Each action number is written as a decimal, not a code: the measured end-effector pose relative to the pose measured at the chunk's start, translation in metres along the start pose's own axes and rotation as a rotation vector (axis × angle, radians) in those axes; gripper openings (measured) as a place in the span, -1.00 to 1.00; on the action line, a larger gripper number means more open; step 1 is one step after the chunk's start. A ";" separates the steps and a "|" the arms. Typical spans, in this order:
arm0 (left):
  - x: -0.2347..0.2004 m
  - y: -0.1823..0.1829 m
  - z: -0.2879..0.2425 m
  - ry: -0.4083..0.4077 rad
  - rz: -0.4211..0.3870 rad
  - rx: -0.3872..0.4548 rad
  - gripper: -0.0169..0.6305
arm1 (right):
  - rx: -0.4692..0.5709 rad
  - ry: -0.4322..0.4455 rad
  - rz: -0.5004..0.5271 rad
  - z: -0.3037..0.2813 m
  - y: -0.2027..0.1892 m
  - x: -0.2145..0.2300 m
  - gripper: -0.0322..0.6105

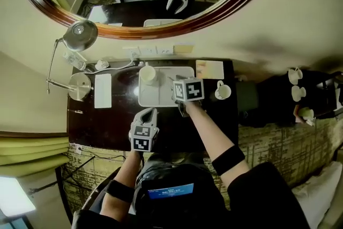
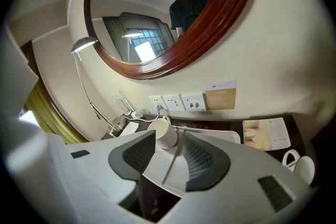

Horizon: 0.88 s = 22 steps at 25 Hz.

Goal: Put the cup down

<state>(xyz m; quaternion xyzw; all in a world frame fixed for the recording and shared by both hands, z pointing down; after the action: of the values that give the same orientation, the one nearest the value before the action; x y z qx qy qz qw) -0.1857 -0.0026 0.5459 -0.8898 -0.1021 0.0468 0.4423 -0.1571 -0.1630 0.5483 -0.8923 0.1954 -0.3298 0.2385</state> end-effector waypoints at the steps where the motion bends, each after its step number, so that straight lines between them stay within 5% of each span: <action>1: 0.004 0.005 -0.001 0.003 -0.003 0.007 -0.94 | 0.002 0.006 0.007 0.009 -0.003 0.007 -0.41; 11: 0.036 0.047 -0.002 0.018 -0.036 0.060 -0.94 | 0.080 -0.033 0.024 0.096 -0.023 0.080 -0.89; 22: 0.089 0.076 -0.015 -0.025 -0.087 0.103 -0.94 | 0.102 -0.091 0.005 0.170 -0.063 0.141 -0.90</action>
<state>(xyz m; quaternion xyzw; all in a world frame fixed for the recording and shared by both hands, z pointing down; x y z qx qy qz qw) -0.0859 -0.0396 0.4948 -0.8599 -0.1438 0.0439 0.4878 0.0706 -0.1328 0.5389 -0.8925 0.1698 -0.2978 0.2931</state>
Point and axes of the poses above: the fingertips, and each gripper's own axes: z backward along the fingers, x to its right, y out of its top, the point moved 1 cm from there along z, backward along the fingers, and after that the axes turned 11 degrees about -z, right-handed, at the moved point
